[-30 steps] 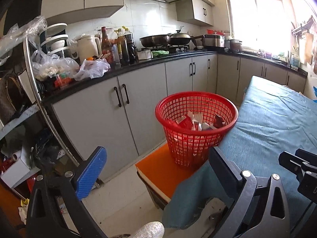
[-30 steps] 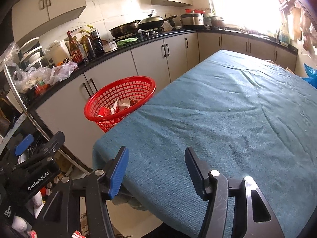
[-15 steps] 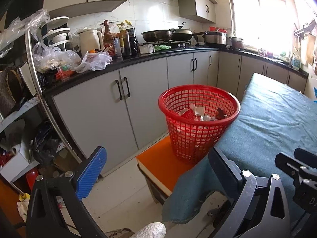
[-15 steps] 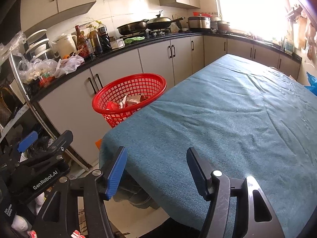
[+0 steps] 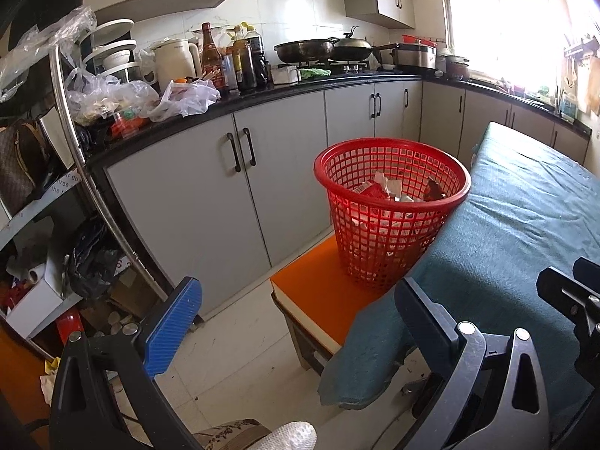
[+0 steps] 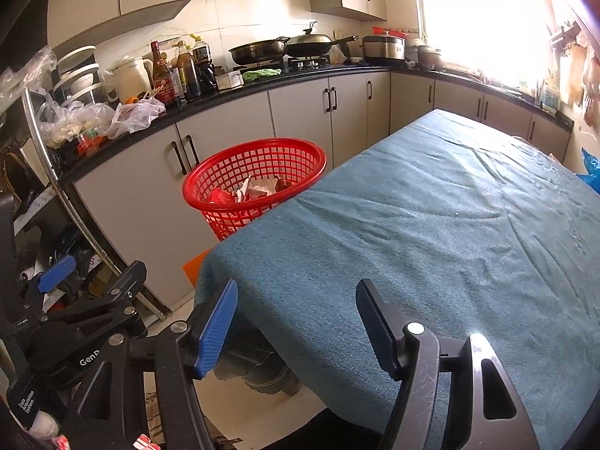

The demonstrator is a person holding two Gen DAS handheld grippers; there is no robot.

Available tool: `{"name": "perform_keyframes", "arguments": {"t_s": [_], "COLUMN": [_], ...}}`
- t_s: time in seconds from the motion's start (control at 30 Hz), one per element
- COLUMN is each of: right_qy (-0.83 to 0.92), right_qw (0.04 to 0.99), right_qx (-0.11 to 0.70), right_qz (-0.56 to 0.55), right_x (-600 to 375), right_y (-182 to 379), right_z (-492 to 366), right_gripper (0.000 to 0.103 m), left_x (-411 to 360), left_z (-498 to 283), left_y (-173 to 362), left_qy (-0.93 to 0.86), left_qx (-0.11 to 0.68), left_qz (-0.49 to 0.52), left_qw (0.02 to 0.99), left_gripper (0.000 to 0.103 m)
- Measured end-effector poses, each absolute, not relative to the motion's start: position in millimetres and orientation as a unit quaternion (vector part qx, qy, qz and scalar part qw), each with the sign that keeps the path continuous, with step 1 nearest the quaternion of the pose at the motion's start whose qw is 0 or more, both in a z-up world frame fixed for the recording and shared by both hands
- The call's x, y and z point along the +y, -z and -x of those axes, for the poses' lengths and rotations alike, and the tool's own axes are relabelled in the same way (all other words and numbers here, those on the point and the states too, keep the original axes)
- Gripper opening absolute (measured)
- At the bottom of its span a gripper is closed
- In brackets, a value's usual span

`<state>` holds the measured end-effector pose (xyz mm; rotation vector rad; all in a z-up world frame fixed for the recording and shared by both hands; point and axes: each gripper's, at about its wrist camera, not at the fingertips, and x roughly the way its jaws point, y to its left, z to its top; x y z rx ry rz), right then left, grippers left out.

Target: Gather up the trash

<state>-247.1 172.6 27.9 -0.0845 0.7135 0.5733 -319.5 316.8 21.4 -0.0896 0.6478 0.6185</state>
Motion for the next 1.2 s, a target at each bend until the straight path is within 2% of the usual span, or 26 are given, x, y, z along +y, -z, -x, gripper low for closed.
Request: {"name": "perform_keyframes", "arguments": {"t_s": [1.2], "right_qy": [-0.278], "right_qw": [0.897], "right_qx": [0.342], "right_qz": [0.045], "right_x": [175.9], "right_y": [-27.1], "right_z": [248.6], "right_gripper": [0.072], "left_x": [318.9], "left_z": [317.9], "left_y": [-15.8], "left_qy": [-0.285], "left_qx": [0.329], "left_qz": [0.054], "left_qw": [0.899], "left_gripper": [0.102]}}
